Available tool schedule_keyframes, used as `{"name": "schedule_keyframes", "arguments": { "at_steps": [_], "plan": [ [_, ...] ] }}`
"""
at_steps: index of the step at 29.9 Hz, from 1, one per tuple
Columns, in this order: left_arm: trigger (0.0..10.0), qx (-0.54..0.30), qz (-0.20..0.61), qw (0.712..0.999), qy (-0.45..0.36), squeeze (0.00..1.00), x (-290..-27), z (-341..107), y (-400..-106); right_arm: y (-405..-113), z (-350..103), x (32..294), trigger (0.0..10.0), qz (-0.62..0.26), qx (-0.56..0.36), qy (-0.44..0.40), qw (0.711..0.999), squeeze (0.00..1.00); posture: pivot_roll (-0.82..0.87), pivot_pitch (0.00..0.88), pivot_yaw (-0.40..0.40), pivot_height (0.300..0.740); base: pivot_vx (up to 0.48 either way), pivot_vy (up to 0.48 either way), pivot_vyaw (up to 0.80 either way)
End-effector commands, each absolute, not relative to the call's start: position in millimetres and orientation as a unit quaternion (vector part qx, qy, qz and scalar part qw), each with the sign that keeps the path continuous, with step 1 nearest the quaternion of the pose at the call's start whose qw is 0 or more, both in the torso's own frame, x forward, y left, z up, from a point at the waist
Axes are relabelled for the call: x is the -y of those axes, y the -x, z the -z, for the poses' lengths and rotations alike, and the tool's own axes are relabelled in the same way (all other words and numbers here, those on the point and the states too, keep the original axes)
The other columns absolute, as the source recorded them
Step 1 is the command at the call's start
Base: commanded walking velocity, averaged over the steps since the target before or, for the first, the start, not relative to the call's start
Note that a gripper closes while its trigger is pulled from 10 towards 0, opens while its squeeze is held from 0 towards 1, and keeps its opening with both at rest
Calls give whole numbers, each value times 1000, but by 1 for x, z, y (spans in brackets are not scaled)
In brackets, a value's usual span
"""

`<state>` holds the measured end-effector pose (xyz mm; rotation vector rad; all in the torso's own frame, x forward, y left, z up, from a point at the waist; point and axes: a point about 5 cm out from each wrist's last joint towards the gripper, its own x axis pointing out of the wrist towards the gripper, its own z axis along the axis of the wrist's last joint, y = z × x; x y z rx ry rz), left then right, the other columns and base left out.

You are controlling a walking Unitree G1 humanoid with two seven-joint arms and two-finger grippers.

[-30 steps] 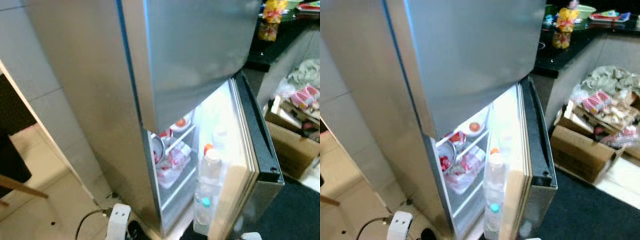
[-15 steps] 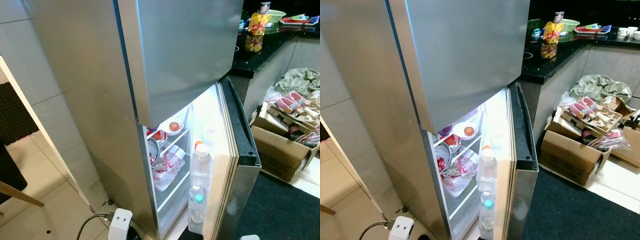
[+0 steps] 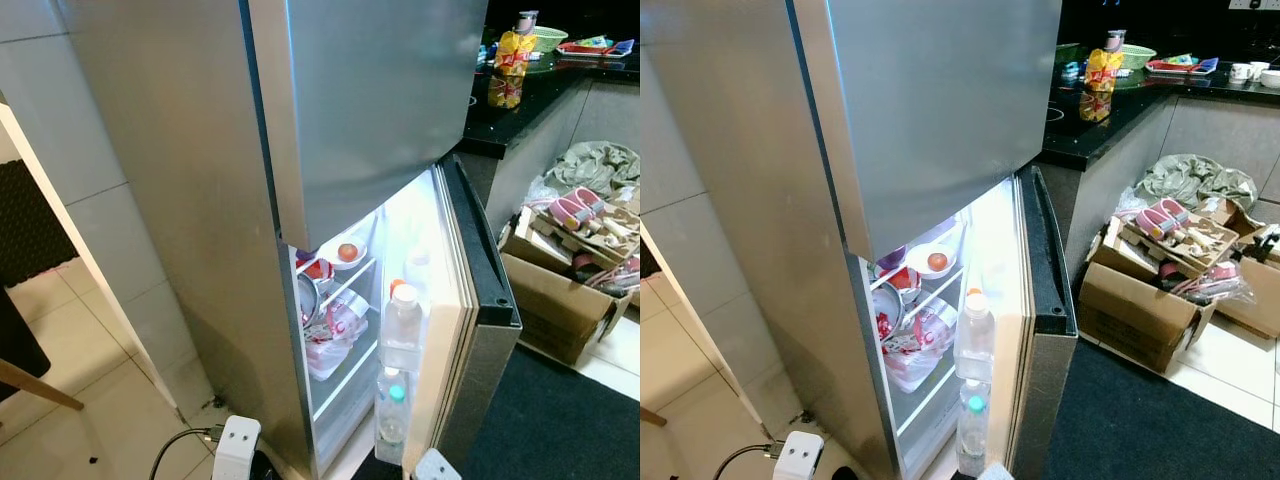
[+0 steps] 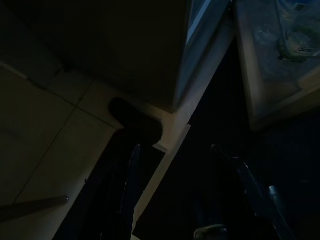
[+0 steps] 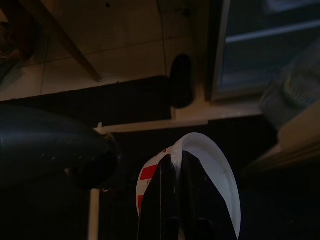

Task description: Restocking fridge

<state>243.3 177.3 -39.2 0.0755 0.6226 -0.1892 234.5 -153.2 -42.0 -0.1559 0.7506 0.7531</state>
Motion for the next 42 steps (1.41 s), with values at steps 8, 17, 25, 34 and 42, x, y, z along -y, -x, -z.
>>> {"name": "schedule_keyframes", "arguments": {
  "at_steps": [8, 17, 25, 34, 42],
  "plan": [
    [10000, -310, 85, 946, -33, 0, -179, 44, -235, -284, 5, 203, 10000, -88, -260, 104, 956, 0, -40, 102, 21, 740, 0, 0, 0],
    [10000, -309, 87, 946, -38, 0, -181, 43, -236, -266, 0, 278, 10000, 133, -274, 84, 949, 0, -45, 102, 34, 740, 0, 0, 0],
    [10000, -312, 101, 944, -43, 0, -177, 43, -237, -211, 38, 284, 10000, 155, -337, 62, 927, 0, -59, 93, 52, 740, 0, 0, 0],
    [10000, -311, 108, 943, -49, 0, -175, 43, -239, -203, 56, 246, 10000, 91, -355, 28, 930, 0, -66, 87, 61, 740, 0, 0, 0],
    [10000, -305, 108, 945, -51, 0, -172, 41, -241, -212, 58, 218, 10000, 21, -353, -13, 935, 0, -69, 74, 56, 740, 0, 0, 0]
  ]
}}
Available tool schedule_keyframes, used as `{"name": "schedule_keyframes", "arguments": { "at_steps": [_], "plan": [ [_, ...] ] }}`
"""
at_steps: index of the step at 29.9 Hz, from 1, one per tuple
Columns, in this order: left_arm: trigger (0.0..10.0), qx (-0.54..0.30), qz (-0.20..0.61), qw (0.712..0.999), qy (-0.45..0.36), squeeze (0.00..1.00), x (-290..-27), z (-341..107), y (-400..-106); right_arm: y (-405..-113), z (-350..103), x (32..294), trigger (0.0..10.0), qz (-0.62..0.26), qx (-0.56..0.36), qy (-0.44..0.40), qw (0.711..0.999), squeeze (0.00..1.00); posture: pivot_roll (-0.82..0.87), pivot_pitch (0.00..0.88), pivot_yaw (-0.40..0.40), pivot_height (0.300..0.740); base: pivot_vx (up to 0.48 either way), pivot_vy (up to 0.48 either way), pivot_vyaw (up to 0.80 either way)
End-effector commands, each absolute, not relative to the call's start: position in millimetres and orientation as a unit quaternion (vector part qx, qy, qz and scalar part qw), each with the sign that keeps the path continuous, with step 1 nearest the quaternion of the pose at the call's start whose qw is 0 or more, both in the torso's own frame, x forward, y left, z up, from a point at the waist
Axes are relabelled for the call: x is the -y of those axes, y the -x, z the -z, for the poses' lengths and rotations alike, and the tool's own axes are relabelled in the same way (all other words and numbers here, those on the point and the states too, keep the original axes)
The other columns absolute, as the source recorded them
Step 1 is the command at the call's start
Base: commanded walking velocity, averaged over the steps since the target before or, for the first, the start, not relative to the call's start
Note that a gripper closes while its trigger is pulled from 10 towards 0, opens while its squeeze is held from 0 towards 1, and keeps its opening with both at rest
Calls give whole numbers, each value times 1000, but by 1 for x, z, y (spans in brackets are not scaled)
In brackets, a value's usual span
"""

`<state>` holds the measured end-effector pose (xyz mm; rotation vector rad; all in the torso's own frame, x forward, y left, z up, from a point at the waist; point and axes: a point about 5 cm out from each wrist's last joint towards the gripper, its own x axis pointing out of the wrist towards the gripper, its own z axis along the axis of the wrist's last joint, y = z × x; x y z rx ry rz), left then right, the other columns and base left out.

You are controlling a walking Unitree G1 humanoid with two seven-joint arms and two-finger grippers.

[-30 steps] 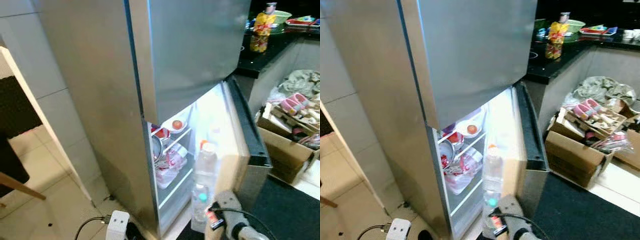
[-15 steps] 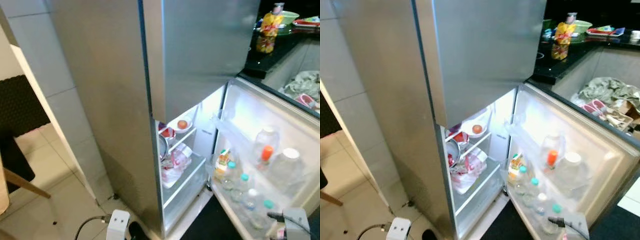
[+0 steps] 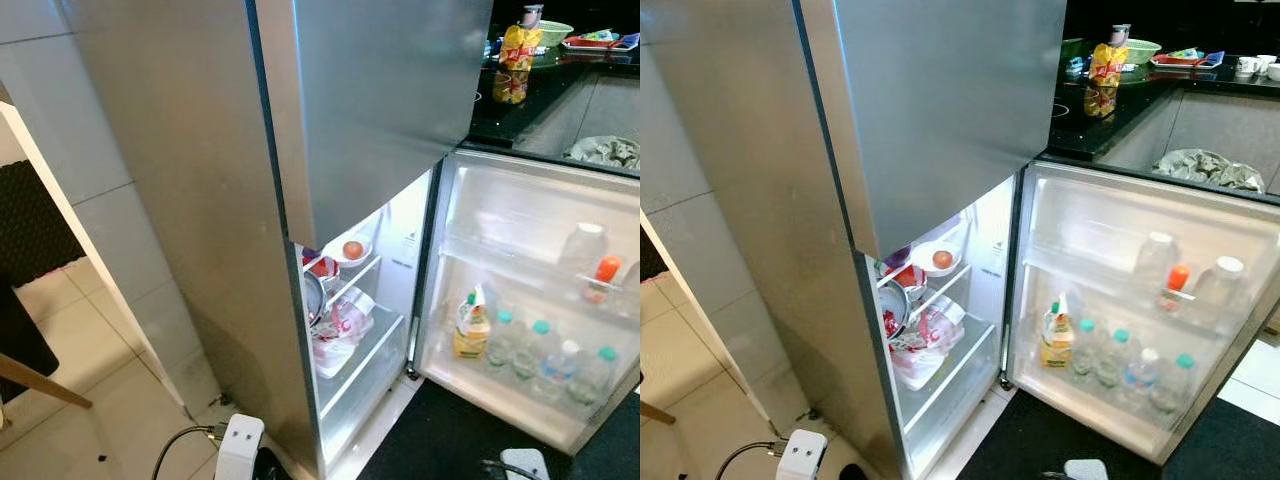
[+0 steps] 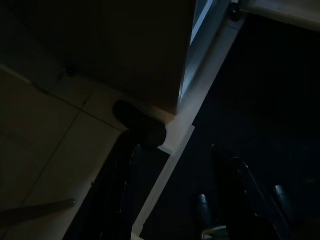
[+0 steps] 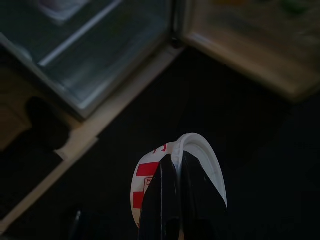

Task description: Restocking fridge

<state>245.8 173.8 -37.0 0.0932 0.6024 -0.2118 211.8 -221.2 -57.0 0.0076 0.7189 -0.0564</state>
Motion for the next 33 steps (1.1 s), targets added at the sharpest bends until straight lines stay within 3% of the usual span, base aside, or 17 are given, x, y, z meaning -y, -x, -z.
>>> {"name": "schedule_keyframes", "arguments": {
  "at_steps": [1, 19, 24, 33],
  "plan": [
    [10000, -305, 108, 945, -51, 0, -171, 41, -241, -214, 57, 214, 10000, 11, -352, -13, 936, 0, -71, 77, 54, 740, 0, 0, 0],
    [10000, -308, 101, 945, -52, 0, -165, 42, -242, -218, 59, 194, 10000, -62, -369, 7, 927, 0, -73, 84, 42, 740, 0, 0, 0],
    [10000, -310, 103, 944, -54, 0, -163, 42, -243, -216, 60, 195, 10000, -61, -372, 9, 926, 0, -75, 85, 45, 740, 0, 0, 571],
    [10000, -308, 109, 943, -64, 0, -158, 40, -248, -211, 62, 201, 10000, -37, -375, -8, 926, 0, -73, 88, 47, 740, 0, 0, 0]
  ]
}}
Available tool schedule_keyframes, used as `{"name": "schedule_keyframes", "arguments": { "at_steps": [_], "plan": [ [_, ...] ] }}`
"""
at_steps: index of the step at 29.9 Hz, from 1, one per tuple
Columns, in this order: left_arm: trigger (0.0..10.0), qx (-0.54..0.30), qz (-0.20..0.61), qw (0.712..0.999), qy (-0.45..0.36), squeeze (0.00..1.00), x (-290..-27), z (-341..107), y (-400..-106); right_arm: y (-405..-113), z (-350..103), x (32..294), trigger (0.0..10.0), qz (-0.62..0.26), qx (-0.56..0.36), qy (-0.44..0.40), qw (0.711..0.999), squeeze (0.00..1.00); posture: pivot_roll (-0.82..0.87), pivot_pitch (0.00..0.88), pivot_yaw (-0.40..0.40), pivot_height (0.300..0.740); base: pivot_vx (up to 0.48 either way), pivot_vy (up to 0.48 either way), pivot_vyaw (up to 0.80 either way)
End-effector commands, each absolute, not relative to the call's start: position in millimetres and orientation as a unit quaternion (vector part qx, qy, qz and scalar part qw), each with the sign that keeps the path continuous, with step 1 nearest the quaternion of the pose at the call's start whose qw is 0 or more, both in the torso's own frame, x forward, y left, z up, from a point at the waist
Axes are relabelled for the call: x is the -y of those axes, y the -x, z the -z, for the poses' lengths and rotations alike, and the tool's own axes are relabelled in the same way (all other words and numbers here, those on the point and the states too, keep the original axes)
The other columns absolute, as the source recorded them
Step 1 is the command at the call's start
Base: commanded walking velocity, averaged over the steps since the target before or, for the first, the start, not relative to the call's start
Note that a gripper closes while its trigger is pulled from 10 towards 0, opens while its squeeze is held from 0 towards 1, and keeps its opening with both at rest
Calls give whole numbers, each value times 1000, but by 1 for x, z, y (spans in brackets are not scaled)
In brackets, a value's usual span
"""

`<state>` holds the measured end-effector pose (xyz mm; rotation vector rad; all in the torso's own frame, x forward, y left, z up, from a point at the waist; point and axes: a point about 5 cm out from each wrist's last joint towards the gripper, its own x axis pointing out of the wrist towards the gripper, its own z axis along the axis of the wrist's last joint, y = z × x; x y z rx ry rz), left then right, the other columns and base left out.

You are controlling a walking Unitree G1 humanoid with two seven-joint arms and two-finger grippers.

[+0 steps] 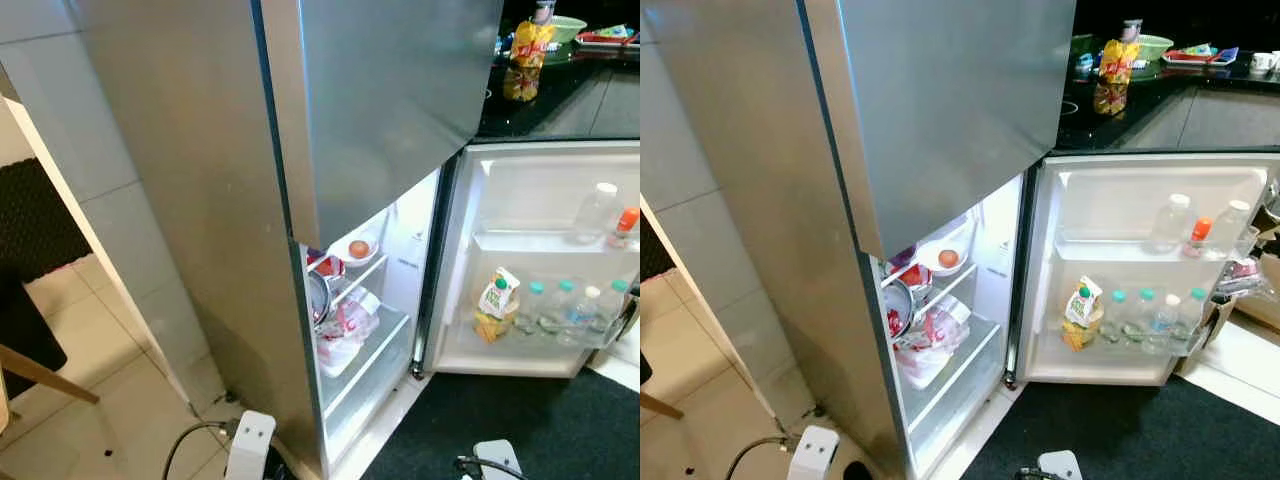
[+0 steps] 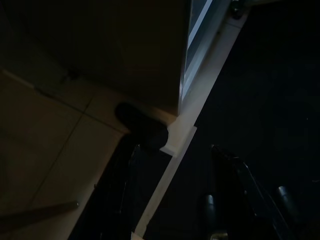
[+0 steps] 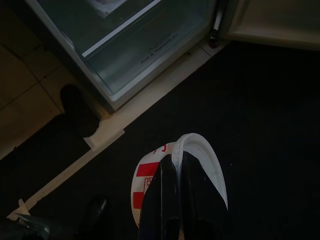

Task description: Restocking fridge

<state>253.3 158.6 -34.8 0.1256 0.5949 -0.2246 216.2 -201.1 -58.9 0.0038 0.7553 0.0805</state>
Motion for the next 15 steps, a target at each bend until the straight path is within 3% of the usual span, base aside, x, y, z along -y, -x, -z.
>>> {"name": "schedule_keyframes", "arguments": {
  "at_steps": [1, 6, 15],
  "plan": [
    [10000, -308, 109, 943, -64, 0, -158, 40, -248, -211, 62, 201, 10000, -37, -375, -8, 926, 0, -73, 88, 47, 740, 0, 0, 0],
    [10000, -304, 118, 943, -65, 0, -157, 39, -249, -211, 62, 200, 10000, -37, -375, -10, 926, 0, -75, 90, 51, 740, 0, -61, 0],
    [10000, -304, 108, 945, -56, 0, -158, 38, -250, -212, 62, 200, 10000, -38, -373, -11, 927, 0, -73, 93, 49, 740, 0, -480, 0]
  ]
}}
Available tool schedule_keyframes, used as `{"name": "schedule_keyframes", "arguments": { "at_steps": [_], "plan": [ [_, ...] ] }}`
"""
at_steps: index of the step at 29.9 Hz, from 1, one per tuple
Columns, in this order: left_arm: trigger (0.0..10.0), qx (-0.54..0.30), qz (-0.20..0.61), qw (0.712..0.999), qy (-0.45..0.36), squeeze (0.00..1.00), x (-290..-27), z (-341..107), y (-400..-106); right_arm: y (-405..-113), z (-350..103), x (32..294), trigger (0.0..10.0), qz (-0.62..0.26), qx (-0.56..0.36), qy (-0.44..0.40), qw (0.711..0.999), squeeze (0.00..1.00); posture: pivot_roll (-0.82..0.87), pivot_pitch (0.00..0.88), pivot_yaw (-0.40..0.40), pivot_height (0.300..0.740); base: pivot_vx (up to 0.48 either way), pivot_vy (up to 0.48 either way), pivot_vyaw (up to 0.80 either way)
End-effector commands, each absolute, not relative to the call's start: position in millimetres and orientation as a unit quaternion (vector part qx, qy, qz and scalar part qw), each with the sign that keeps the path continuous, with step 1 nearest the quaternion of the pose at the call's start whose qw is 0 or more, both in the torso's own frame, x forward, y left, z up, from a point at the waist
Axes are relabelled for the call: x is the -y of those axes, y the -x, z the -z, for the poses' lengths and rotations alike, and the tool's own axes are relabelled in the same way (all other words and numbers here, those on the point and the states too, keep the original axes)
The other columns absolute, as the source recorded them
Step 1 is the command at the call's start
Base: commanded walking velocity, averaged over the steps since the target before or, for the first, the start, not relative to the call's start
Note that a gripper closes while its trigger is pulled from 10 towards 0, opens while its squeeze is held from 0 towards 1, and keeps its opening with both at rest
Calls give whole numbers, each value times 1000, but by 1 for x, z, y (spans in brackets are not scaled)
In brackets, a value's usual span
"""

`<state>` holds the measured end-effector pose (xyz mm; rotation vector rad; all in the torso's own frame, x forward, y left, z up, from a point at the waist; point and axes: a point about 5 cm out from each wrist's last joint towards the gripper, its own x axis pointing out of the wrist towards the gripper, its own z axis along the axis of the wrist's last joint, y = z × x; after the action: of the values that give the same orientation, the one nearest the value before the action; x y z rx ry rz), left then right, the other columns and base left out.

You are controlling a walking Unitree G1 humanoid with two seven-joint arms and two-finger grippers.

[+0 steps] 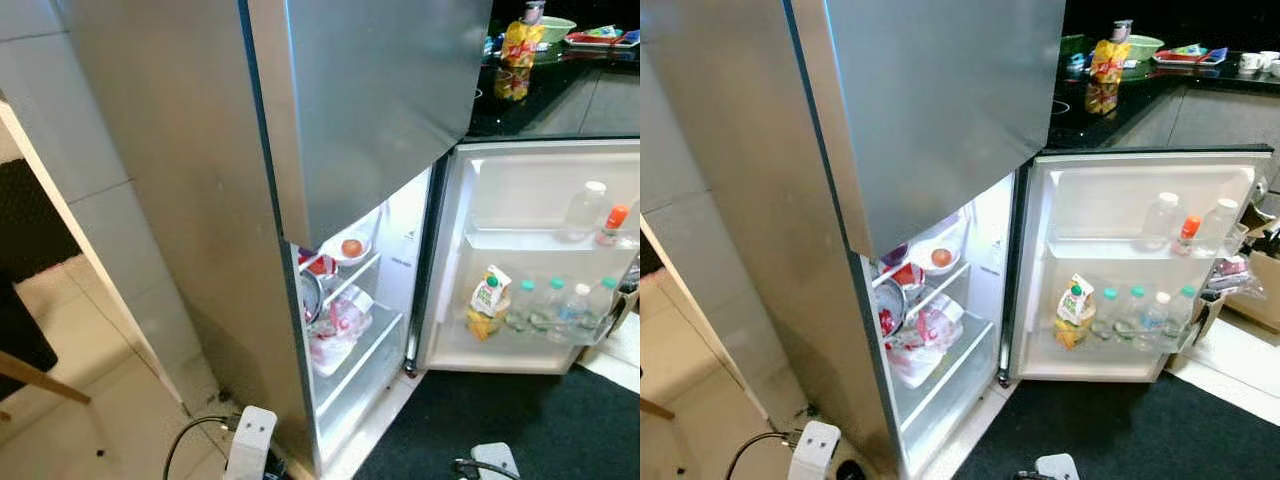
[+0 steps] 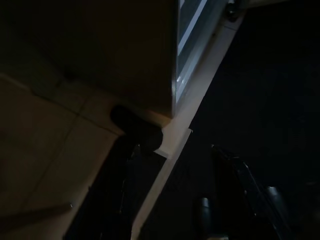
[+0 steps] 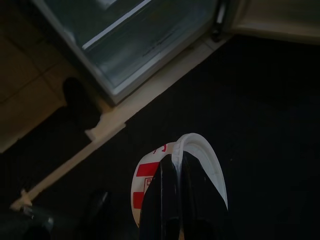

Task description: Restocking fridge

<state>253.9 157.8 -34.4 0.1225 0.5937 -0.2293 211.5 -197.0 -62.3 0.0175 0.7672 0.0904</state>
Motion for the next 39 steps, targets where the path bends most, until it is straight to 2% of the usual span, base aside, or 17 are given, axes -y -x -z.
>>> {"name": "schedule_keyframes", "arguments": {
  "at_steps": [1, 35, 39],
  "plan": [
    [10000, -303, 108, 945, -56, 0, -158, 38, -250, -212, 62, 200, 10000, -38, -373, -11, 927, 0, -73, 93, 49, 740, 0, -480, 0],
    [10000, -303, 119, 943, -65, 0, -157, 39, -249, -212, 61, 203, 10000, -42, -373, -3, 927, 0, -83, 91, 52, 740, 0, -480, 0],
    [10000, -303, 109, 945, -55, 0, -159, 39, -249, -211, 61, 203, 10000, -43, -373, -2, 927, 0, -82, 87, 51, 740, 0, 0, 0]
  ]
}}
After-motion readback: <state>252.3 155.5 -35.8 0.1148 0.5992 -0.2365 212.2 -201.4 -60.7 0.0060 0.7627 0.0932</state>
